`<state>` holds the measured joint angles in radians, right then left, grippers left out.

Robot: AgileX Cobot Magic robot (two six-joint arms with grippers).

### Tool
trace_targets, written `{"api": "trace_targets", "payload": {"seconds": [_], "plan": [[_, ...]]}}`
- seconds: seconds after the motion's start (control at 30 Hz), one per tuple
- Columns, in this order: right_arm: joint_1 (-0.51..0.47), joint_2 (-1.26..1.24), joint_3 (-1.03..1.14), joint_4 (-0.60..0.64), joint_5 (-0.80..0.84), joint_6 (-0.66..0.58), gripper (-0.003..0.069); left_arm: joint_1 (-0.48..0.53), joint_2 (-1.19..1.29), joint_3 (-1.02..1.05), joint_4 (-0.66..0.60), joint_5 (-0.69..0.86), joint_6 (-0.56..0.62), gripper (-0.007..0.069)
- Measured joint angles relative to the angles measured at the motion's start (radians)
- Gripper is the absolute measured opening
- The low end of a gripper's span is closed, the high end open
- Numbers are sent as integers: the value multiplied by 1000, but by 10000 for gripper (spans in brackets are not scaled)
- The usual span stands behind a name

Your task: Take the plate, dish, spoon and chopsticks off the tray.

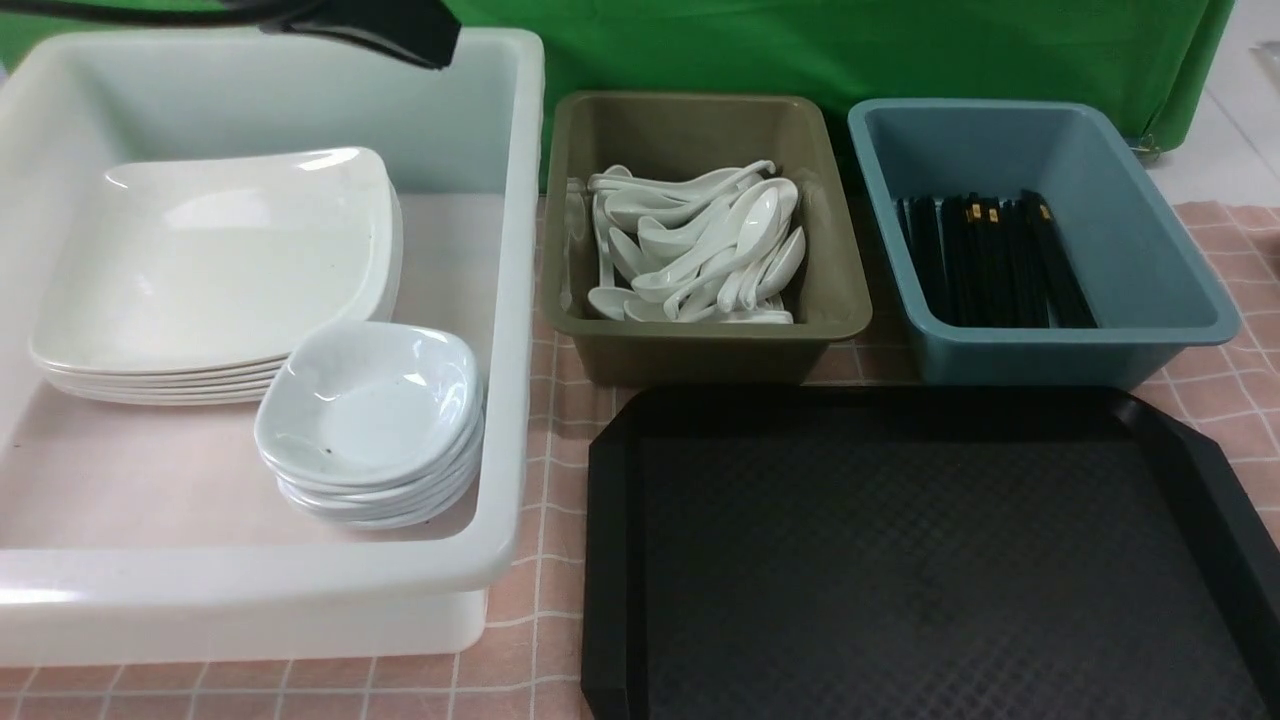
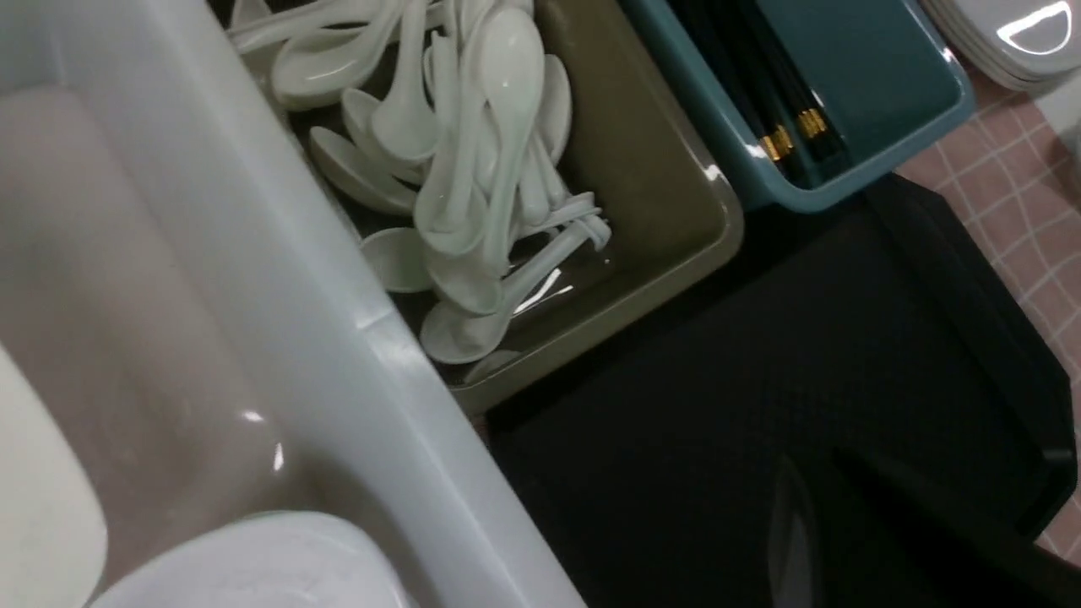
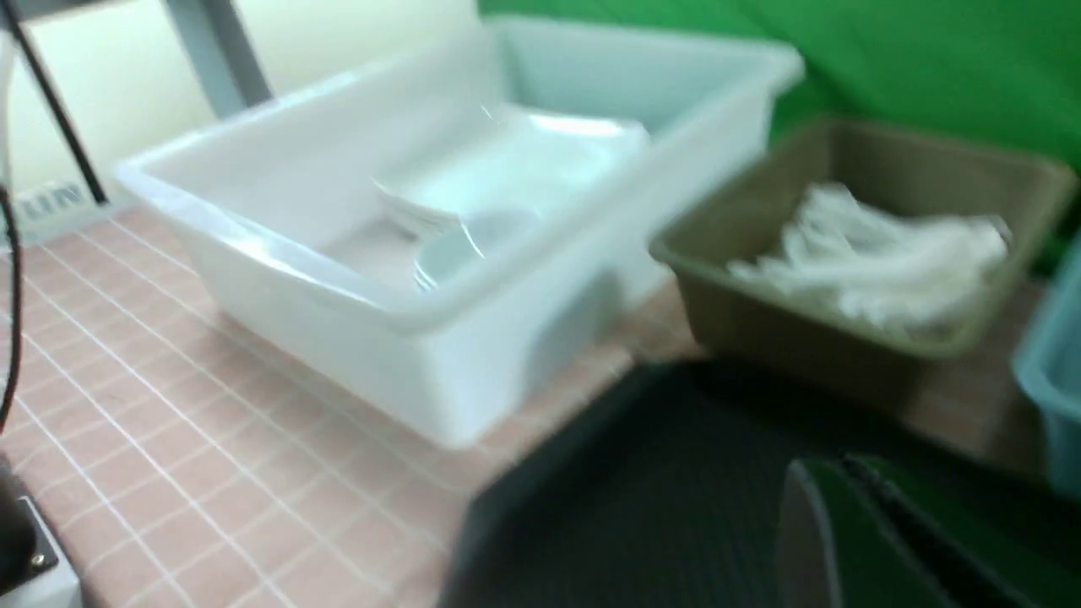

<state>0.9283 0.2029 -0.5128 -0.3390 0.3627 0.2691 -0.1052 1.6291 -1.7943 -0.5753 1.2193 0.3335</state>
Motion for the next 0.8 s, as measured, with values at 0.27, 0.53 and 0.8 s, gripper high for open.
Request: {"api": "trace_targets", "payload": {"seconds": [0.27,0.53,0.8], "plan": [[29,4,121,114,-248,-73,30,-19,-4,0,-7,3,0,-5],[172,4,143,205,-266,-184,30,-19,-4,0,-16,3,-4,-3],[215,4,143,208,-267,-195,39,-19,-4,0,-16,3,-4,-3]]}}
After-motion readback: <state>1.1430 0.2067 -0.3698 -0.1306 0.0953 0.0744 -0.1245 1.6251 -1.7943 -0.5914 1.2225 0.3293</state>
